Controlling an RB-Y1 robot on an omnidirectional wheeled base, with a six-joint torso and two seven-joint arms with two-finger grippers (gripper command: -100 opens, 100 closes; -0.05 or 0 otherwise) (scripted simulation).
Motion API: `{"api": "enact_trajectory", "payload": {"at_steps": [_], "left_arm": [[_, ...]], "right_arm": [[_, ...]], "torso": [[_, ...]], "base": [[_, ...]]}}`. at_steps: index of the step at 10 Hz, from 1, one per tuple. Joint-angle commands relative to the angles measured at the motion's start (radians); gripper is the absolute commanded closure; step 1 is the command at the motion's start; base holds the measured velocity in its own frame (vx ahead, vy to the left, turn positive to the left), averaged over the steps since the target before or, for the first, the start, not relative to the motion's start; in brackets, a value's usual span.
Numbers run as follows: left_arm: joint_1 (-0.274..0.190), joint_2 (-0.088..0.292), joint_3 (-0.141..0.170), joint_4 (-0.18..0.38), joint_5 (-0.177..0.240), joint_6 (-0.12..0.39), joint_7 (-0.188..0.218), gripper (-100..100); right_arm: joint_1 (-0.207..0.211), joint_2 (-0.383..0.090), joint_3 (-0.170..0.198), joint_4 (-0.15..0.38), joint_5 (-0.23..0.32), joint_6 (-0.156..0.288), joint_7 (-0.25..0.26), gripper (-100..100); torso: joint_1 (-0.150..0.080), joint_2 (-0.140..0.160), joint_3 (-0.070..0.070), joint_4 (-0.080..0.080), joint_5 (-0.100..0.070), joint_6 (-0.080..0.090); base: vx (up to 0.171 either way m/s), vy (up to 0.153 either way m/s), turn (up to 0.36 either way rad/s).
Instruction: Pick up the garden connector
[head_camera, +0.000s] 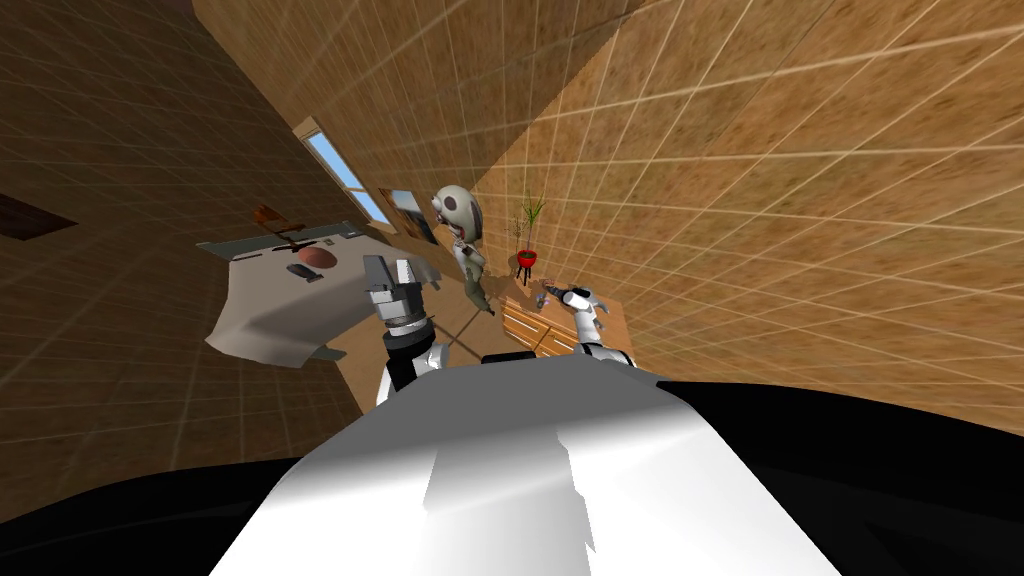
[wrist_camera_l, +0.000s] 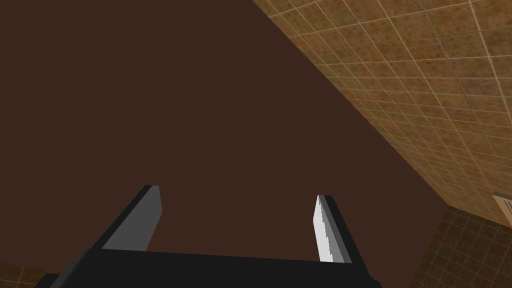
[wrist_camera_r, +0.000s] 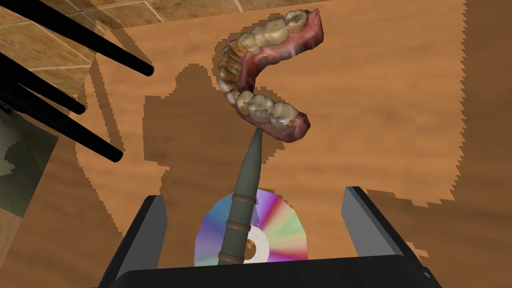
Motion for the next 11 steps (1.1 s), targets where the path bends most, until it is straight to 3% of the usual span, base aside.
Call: {"api": "enact_trajectory", "payload": {"at_steps": [1,2,4,5,8,10,11], "left_arm": [[0.000,0.000,0.000,0.000,0.000,0.000,0.000,0],[0.000,0.000,0.000,0.000,0.000,0.000,0.000,0],[0.000,0.000,0.000,0.000,0.000,0.000,0.000,0],[0.000,0.000,0.000,0.000,0.000,0.000,0.000,0],[0.000,0.000,0.000,0.000,0.000,0.000,0.000,0],[0.000,0.000,0.000,0.000,0.000,0.000,0.000,0],[0.000,0.000,0.000,0.000,0.000,0.000,0.000,0]], "right_arm": [[-0.023,-0.003,-0.010,0.038,-0.008,0.031,-0.050,-100],[-0.023,-0.003,-0.010,0.038,-0.008,0.031,-0.056,-100],[-0.056,-0.013,-0.025,0.102,-0.024,0.075,-0.121,-100],[-0.056,-0.013,-0.025,0.102,-0.024,0.075,-0.129,-100],[-0.086,-0.025,-0.040,0.174,-0.042,0.124,-0.207,-100],[-0.092,-0.028,-0.045,0.202,-0.047,0.142,-0.234,-100],[-0.088,-0.028,-0.044,0.191,-0.047,0.135,-0.223,-100]], "torso": [[0.000,0.000,0.000,0.000,0.000,0.000],[0.000,0.000,0.000,0.000,0.000,0.000],[0.000,0.000,0.000,0.000,0.000,0.000],[0.000,0.000,0.000,0.000,0.000,0.000],[0.000,0.000,0.000,0.000,0.000,0.000],[0.000,0.000,0.000,0.000,0.000,0.000],[0.000,0.000,0.000,0.000,0.000,0.000]], "base": [[-0.012,-0.008,0.071],[-0.010,-0.009,0.042],[-0.016,-0.010,0.107],[-0.013,-0.010,0.030],[-0.012,-0.009,0.075],[-0.010,-0.007,0.042],[0.000,0.000,0.000]]}}
